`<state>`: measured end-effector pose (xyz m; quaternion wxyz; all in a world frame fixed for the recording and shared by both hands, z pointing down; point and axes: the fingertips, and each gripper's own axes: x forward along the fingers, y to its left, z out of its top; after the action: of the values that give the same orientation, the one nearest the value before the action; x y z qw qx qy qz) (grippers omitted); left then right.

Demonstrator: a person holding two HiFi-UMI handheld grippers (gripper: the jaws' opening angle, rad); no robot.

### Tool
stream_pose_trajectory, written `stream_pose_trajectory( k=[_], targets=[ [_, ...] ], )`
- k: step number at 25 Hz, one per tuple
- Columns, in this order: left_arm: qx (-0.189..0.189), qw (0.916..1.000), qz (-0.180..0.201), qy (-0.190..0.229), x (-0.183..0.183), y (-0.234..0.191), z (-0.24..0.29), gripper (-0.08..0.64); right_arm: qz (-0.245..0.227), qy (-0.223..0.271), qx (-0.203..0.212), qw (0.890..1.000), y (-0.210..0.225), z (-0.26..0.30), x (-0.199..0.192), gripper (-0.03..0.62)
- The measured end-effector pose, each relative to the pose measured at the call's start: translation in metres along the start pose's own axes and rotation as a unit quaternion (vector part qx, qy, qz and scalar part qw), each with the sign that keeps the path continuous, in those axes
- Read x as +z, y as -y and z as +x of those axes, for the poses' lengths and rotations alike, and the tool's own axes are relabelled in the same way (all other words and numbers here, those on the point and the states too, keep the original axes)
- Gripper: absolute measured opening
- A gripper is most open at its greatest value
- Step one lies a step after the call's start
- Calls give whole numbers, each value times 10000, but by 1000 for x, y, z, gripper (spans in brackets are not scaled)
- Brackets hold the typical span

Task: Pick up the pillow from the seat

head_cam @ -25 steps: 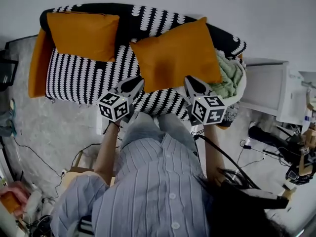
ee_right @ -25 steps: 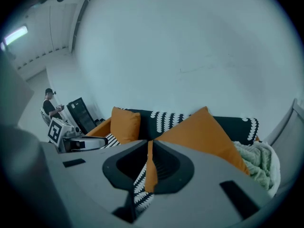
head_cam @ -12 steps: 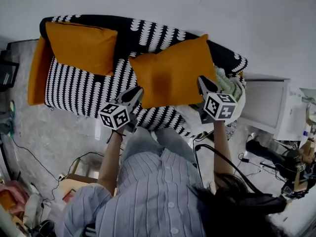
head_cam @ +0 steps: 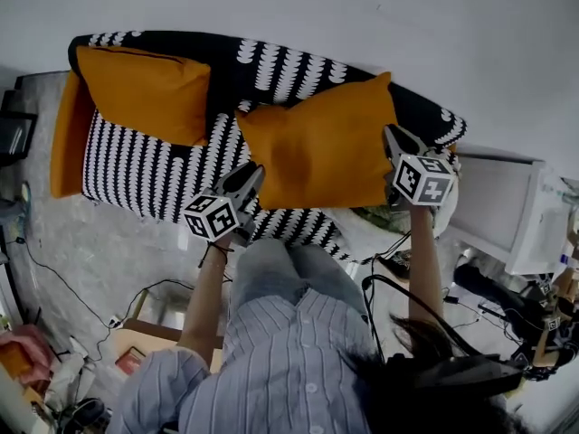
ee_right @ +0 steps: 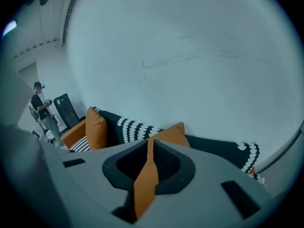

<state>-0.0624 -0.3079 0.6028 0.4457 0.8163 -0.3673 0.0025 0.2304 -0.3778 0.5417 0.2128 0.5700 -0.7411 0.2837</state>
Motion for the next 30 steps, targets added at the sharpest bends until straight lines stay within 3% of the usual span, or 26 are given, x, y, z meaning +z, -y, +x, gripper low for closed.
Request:
stream_pose_trajectory(
  k=[7,10,15,21,26,30],
  targets=[
    [242,9992,-307,47,-1,-46,24,132,-571,-486,141,9971,28,41,1,56],
    [273,9990,-367,11,-3,-61,33,144,-705,-698,319,9946,34,57,-2,168],
    [401,9982,-439,22,-7,-85,46,180,-735,-1001,490,9911,51,84,-7,241],
    [527,9966,-344,-524,-24,-127,78,310,-842,-1281,408,9873,73,110,-3,285],
    [819,9919,-97,-962,-29,-164,90,348,-1042,-1483,468,9823,74,125,-4,287],
    [826,9880,-24,-1308,-36,-186,98,364,-1239,-1724,579,9755,75,133,-8,287]
  ],
)
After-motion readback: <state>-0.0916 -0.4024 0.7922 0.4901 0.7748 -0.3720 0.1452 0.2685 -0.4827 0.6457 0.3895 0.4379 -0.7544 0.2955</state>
